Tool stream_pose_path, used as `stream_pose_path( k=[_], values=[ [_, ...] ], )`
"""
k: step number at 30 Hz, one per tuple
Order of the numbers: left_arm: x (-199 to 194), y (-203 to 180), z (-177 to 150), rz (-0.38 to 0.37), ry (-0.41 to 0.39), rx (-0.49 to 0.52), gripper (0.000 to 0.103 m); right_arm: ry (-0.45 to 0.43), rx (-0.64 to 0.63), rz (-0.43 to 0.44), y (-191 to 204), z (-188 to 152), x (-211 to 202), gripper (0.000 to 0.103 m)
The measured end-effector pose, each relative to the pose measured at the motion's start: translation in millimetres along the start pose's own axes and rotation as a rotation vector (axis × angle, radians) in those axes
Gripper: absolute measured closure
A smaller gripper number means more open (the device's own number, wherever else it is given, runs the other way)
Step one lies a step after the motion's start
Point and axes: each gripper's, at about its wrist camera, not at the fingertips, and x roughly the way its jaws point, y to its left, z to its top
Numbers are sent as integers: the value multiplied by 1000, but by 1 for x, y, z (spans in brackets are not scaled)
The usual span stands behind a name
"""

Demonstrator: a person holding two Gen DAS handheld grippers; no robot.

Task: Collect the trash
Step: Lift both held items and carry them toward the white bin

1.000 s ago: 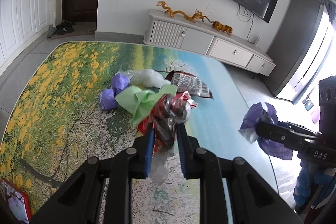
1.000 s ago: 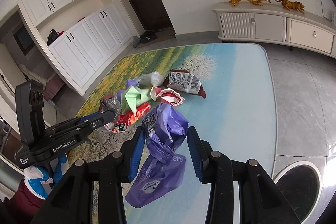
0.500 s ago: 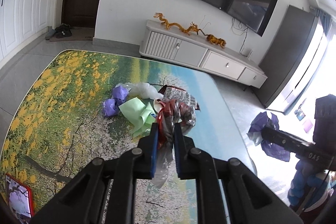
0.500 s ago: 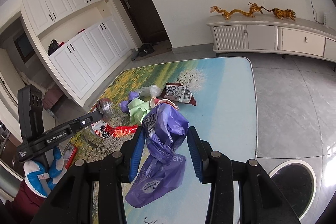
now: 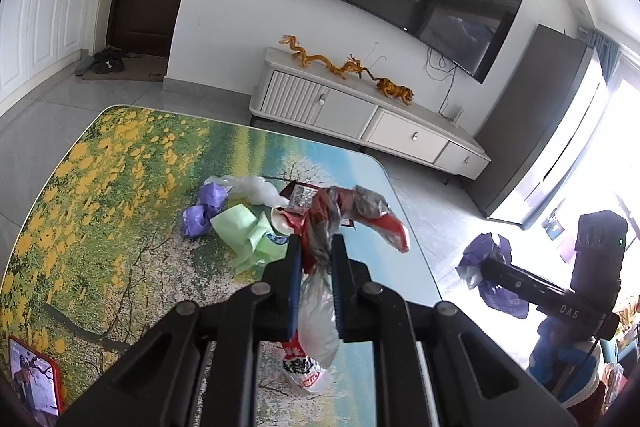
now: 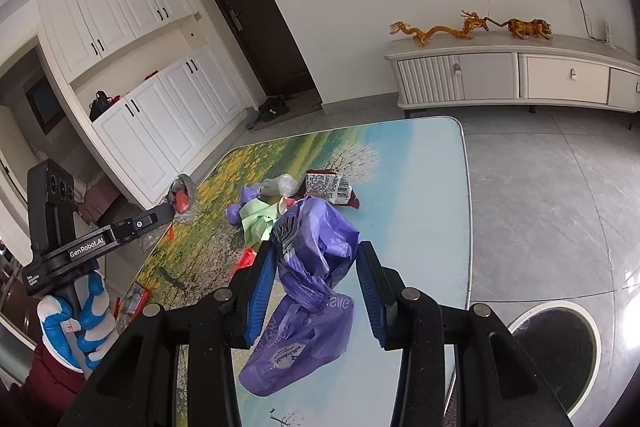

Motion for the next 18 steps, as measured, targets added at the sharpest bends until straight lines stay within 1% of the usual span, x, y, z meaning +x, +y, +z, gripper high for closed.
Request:
stream_pose_path(
  k=[4, 8, 15, 18],
  values=[
    [-1, -16, 5, -25, -10, 34, 91, -31, 22, -16, -9, 2, -12, 64],
    [3, -43, 10, -67, -8, 87, 91, -83, 63, -46, -24, 4, -35, 64],
    [22, -104, 11, -165, 25, 194, 91, -183, 155, -144, -61, 6, -90, 64],
    [35, -131, 8, -200, 50, 240, 91, -210, 194, -191, -76, 3, -110, 64]
  ],
)
